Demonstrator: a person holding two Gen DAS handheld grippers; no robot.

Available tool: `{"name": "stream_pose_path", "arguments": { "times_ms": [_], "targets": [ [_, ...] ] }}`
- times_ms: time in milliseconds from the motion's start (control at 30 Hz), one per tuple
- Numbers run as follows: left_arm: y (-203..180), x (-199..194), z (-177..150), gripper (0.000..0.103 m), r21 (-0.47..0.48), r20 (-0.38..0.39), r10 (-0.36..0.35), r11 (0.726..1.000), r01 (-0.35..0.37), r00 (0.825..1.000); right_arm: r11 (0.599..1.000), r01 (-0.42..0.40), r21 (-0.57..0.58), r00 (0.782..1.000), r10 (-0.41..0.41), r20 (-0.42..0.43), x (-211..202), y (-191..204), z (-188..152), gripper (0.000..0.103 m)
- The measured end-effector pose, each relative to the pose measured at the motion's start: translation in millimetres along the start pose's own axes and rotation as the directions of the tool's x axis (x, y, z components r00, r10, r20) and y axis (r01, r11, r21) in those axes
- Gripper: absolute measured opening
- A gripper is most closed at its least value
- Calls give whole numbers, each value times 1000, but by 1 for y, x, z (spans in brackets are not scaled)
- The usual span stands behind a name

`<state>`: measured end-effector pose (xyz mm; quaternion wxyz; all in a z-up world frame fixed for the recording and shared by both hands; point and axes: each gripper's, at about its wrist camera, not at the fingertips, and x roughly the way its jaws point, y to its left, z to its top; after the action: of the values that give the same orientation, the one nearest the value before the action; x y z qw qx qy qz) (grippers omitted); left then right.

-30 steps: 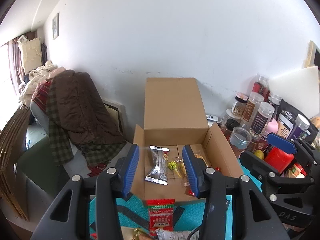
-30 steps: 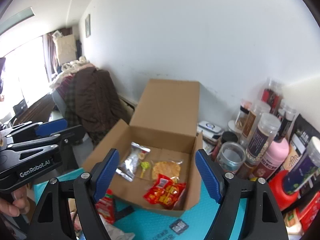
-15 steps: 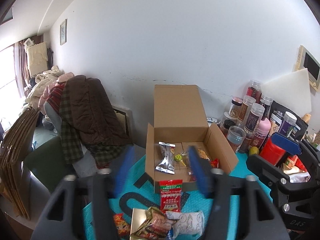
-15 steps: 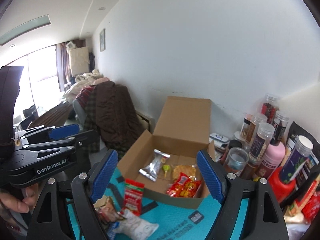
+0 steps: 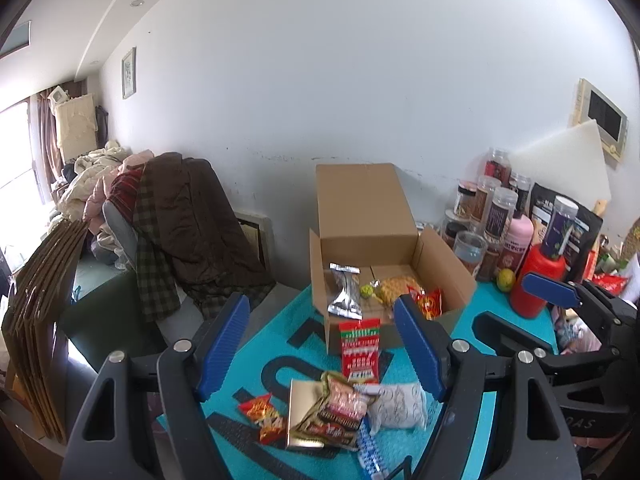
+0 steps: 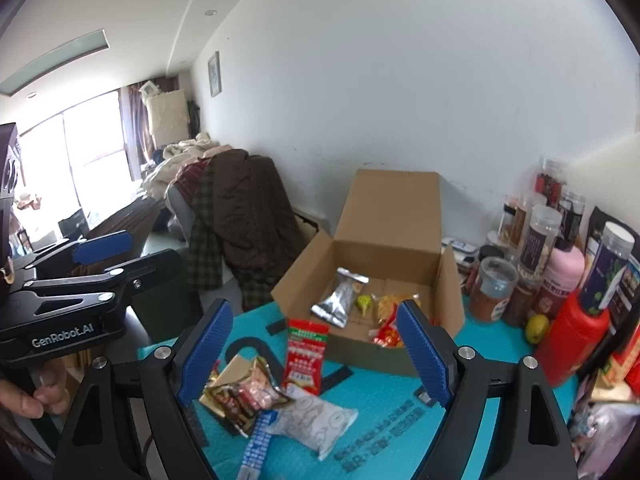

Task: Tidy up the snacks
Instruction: 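Withdraw both tools from the box back toward the snack pile, then grasp the gold box with the left tool while the right tool grasps the blue tube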

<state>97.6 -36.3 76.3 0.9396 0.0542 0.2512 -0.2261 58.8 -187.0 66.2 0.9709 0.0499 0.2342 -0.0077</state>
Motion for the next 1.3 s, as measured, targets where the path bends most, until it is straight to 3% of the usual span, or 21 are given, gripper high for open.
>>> {"name": "stream_pose_path", "arguments": {
  "times_ms": [600, 800, 1100, 1300],
  "targets": [
    [22, 2, -71, 75, -23, -137, -46, 999, 43, 990, 998, -55, -24, 990, 52, -128, 22, 38, -70, 84],
    [25, 8, -93, 75, -39, -181, -49, 998, 43, 982, 997, -79, 0, 974, 77, -212, 37, 40, -98, 82],
    [18, 22, -126, 75, -27, -250, -79, 997, 74, 965, 997, -78, 27, 947, 83, -309, 58, 36, -132, 69],
    [20, 39, -146, 75, -56, -299, -90, 995, 77, 950, 996, -82, 39, 931, 91, -353, 68, 37, -148, 68]
  ]
}}
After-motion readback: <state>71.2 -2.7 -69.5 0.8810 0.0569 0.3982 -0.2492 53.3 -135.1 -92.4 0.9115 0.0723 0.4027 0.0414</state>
